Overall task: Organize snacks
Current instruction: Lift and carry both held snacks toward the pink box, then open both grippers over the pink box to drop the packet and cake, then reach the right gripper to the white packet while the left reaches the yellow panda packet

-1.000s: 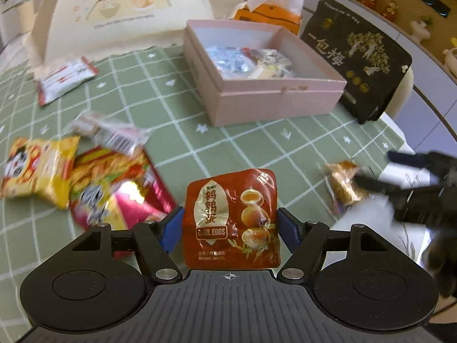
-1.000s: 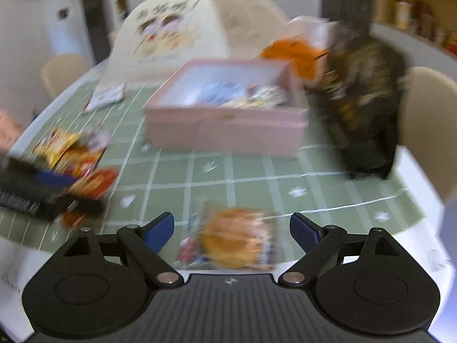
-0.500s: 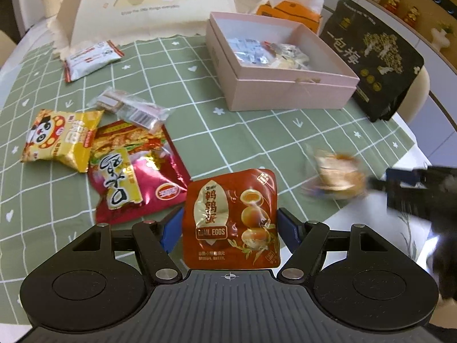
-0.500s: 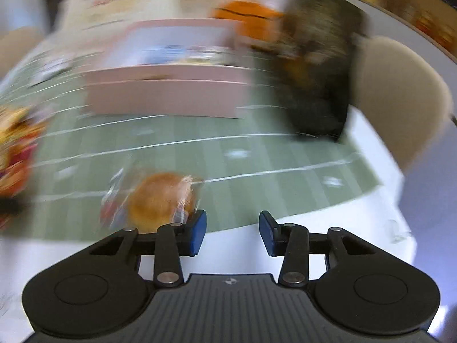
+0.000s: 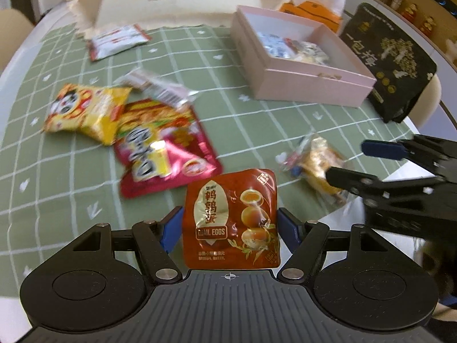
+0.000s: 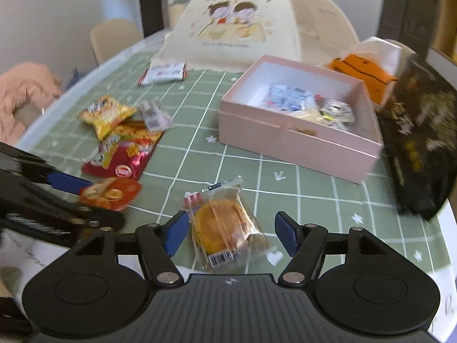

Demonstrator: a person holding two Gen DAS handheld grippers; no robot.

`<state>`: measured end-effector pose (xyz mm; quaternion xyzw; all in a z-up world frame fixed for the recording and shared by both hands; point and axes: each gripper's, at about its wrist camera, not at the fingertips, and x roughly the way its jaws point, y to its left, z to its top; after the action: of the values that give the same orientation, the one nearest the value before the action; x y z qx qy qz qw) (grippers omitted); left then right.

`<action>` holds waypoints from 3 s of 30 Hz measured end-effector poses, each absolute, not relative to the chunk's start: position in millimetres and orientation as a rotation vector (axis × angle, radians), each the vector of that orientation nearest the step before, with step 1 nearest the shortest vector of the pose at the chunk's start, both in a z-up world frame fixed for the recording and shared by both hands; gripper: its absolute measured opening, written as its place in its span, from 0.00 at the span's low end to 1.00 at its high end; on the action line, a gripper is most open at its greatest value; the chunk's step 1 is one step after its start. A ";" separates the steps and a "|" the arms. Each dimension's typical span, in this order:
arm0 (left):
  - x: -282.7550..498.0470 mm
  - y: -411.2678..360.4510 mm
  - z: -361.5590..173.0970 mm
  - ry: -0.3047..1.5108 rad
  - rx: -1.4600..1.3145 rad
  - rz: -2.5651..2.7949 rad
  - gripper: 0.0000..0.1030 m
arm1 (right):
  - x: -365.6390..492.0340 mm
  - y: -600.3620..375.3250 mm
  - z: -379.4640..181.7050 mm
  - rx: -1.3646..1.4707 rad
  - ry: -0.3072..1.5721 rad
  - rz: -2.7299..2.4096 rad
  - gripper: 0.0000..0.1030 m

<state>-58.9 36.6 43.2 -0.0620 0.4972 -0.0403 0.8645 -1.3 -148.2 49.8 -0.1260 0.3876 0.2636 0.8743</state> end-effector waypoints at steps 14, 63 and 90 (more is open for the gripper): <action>-90.0 39.7 56.3 1.136 -0.310 -0.251 0.73 | -11.7 -155.6 77.4 -0.294 0.823 0.597 0.53; 146.7 -45.2 90.5 0.807 0.139 -0.522 0.75 | 241.7 -183.7 157.1 0.062 0.901 0.287 0.54; 182.4 107.4 87.2 0.699 -0.294 -0.207 0.69 | 183.4 -155.7 176.2 -0.050 0.700 0.178 0.65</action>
<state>182.4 107.4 87.2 -0.1434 0.3406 -0.1009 0.9237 183.4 -155.7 176.2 -0.0243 0.3426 0.0873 0.9351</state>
